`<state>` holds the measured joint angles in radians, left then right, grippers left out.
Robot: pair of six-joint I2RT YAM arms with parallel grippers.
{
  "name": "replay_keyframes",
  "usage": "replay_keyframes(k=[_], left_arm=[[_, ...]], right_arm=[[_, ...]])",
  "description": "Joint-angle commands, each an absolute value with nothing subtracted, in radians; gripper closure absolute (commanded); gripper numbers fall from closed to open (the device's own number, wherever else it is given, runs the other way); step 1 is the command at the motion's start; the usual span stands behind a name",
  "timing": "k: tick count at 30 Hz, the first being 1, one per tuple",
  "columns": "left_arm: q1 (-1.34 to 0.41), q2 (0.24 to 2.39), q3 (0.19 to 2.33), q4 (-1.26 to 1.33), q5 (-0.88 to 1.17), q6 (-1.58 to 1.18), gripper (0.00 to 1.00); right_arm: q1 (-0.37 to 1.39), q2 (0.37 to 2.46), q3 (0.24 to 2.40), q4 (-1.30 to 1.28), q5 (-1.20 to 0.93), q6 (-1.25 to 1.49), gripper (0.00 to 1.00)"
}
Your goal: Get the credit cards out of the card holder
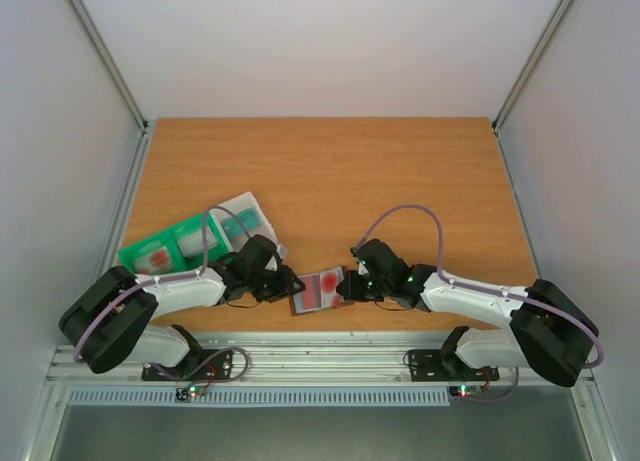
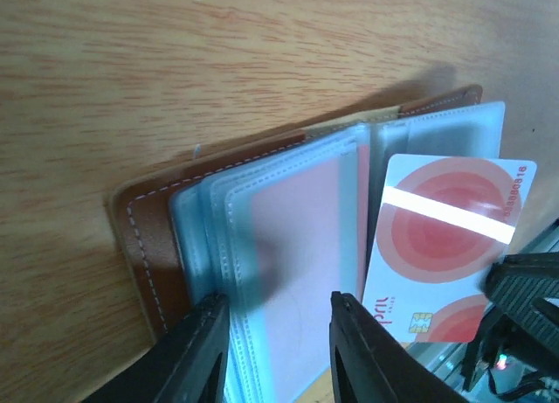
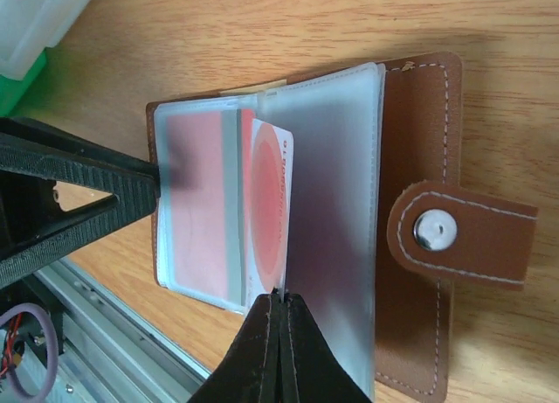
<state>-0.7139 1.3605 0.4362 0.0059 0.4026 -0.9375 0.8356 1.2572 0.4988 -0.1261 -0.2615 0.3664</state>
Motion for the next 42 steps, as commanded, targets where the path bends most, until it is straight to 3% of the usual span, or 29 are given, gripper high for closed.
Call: replay_keyframes(k=[1,7,11,18,26,35,42], left_arm=[[-0.716,1.34,0.458,-0.089,0.366,-0.924,0.64],[-0.716,1.248,0.454,-0.093,0.389,-0.957,0.41],[-0.716,1.175,0.452,-0.079,0.413,-0.989,0.34],[-0.716,1.062,0.408,-0.012,0.428,-1.064,0.31],[-0.716,0.994,0.324,0.232,0.472,-1.192,0.31],[-0.716,0.947,0.276,0.441,0.486,-1.281,0.45],[-0.716,0.941,0.251,0.531,0.485,-1.318,0.83]], right_arm=[[0.831,1.225,0.495,-0.15,-0.253,0.391,0.99],[0.831,1.175,0.494,-0.149,-0.273,0.426,0.99],[0.831,1.146,0.492,-0.124,-0.301,0.453,0.99],[0.831,1.087,0.509,-0.114,-0.33,0.51,0.99],[0.831,1.003,0.512,-0.015,-0.368,0.582,0.99],[0.833,0.963,0.486,0.117,-0.423,0.639,0.99],[0.834,0.981,0.442,0.194,-0.463,0.657,0.99]])
